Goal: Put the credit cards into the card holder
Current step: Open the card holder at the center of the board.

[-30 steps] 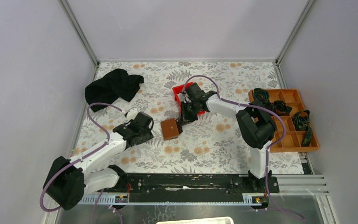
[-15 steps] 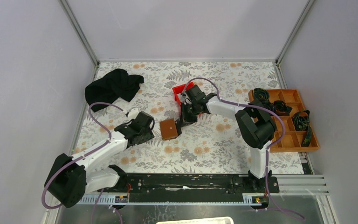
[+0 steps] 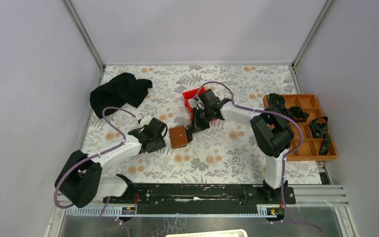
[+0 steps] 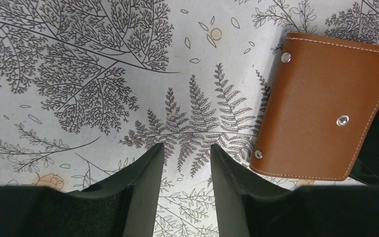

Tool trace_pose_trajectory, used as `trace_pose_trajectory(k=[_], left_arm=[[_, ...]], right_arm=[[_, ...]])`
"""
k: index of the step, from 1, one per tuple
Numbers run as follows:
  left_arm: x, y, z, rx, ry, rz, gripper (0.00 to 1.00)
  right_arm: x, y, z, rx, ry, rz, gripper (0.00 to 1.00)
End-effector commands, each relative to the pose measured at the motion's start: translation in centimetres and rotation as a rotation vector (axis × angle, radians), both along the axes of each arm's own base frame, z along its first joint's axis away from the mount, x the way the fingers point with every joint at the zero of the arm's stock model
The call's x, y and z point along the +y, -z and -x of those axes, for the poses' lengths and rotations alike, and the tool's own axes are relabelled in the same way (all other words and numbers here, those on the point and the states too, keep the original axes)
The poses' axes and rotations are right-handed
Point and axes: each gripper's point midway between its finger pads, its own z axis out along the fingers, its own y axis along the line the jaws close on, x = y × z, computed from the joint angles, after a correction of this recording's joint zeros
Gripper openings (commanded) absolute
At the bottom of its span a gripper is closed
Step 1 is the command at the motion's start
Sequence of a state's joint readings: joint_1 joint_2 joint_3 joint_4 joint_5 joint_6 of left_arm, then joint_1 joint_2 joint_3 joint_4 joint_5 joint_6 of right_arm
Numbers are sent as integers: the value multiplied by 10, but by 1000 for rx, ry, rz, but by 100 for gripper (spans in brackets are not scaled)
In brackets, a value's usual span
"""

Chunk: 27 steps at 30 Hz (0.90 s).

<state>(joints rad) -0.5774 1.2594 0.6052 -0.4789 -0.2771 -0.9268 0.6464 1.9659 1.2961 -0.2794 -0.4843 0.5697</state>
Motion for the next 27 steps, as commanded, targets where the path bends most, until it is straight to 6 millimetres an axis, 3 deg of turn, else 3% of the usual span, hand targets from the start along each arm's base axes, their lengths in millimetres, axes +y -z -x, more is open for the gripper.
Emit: trace_pose_trajectory(k=[1, 27], left_arm=[[-14, -7, -15, -44, 28, 36, 47], [-30, 0, -19, -15, 31, 75, 46]], right_arm=[[0, -35, -9, -64, 1, -61, 0], [-7, -18, -1, -44, -39, -39, 0]])
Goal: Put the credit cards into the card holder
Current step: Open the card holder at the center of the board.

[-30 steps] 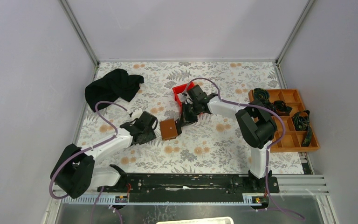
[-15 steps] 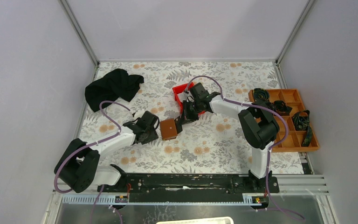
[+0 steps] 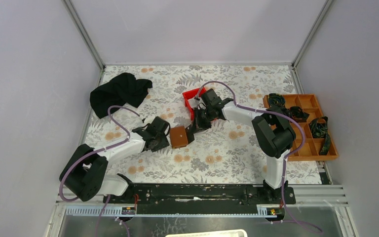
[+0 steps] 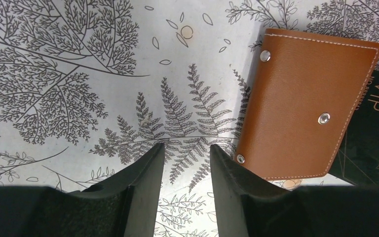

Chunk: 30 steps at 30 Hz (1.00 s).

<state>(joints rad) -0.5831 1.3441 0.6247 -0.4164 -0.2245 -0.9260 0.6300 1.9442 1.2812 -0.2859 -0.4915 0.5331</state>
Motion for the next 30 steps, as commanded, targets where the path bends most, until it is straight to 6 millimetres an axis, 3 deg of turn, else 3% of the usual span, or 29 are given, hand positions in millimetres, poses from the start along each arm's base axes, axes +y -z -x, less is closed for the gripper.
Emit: trace_pose_trajectory(k=[1, 17, 30], left_arm=[[-13, -9, -13, -42, 2, 38, 46], [-19, -6, -16, -31, 19, 29, 46], [-19, -2, -12, -19, 23, 31, 46]], right_arm=[[1, -14, 0, -21, -27, -36, 0], [11, -15, -1, -5, -31, -86, 0], [7, -5, 2, 0, -27, -70, 0]])
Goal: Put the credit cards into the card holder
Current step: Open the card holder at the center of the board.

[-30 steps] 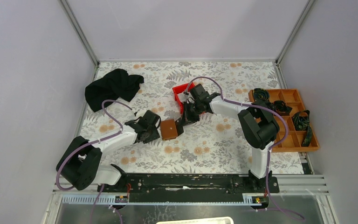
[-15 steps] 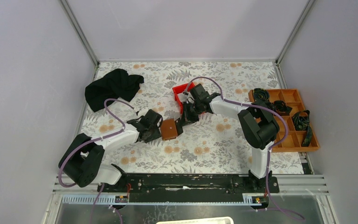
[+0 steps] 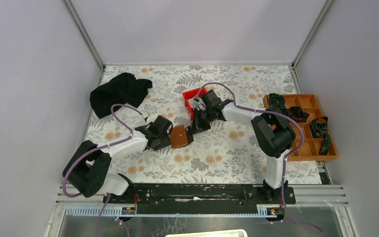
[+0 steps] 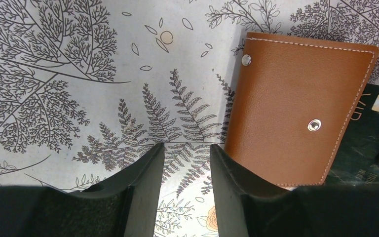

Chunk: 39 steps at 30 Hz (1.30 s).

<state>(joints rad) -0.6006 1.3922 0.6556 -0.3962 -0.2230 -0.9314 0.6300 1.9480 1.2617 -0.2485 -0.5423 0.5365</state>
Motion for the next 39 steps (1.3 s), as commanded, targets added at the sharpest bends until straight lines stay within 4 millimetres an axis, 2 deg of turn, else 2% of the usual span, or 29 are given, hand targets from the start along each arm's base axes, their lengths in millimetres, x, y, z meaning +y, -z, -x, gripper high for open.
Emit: trace_pose_trajectory(k=[1, 7, 28, 39], left_arm=[[-8, -3, -6, -17, 10, 26, 46], [-9, -1, -4, -13, 10, 27, 46], [-11, 2, -5, -4, 24, 28, 46], [-11, 4, -2, 3, 30, 29, 46]], right_arm=[[1, -5, -4, -22, -1, -23, 0], [0, -3, -5, -31, 1, -15, 0], [15, 0, -8, 1, 25, -101, 0], [20, -8, -8, -1, 29, -146, 0]])
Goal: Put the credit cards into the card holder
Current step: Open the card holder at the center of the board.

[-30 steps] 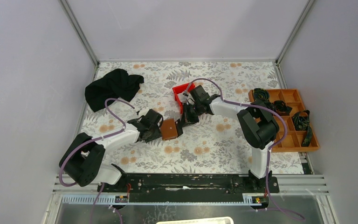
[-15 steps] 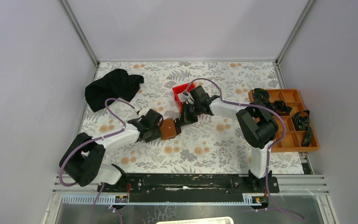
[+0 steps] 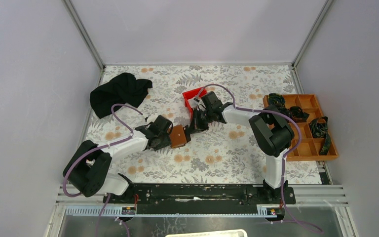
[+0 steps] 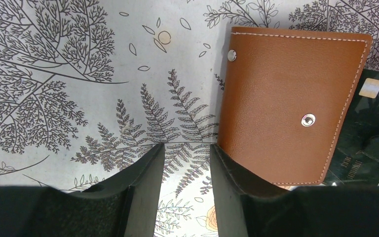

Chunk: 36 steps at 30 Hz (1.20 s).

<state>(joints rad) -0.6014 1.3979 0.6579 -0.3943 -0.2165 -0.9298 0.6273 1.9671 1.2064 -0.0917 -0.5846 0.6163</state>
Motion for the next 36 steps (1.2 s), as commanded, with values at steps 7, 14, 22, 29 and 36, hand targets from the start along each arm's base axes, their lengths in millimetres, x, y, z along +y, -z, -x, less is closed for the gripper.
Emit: trace_pose_trajectory(k=[7, 14, 22, 29, 36], left_arm=[[-8, 2, -2, -4, 27, 20, 46], [-6, 2, 1, -4, 27, 21, 46], [-1, 2, 5, 0, 26, 10, 46], [4, 1, 7, -1, 27, -10, 46], [10, 0, 11, -4, 32, -34, 46]], right_arm=[[13, -22, -6, -19, -2, -95, 0], [17, -22, -6, -2, 1, -123, 0], [23, -15, -2, 21, -3, -151, 0], [35, -10, 5, 18, -41, -150, 0], [48, -10, 9, 3, -65, -175, 0]])
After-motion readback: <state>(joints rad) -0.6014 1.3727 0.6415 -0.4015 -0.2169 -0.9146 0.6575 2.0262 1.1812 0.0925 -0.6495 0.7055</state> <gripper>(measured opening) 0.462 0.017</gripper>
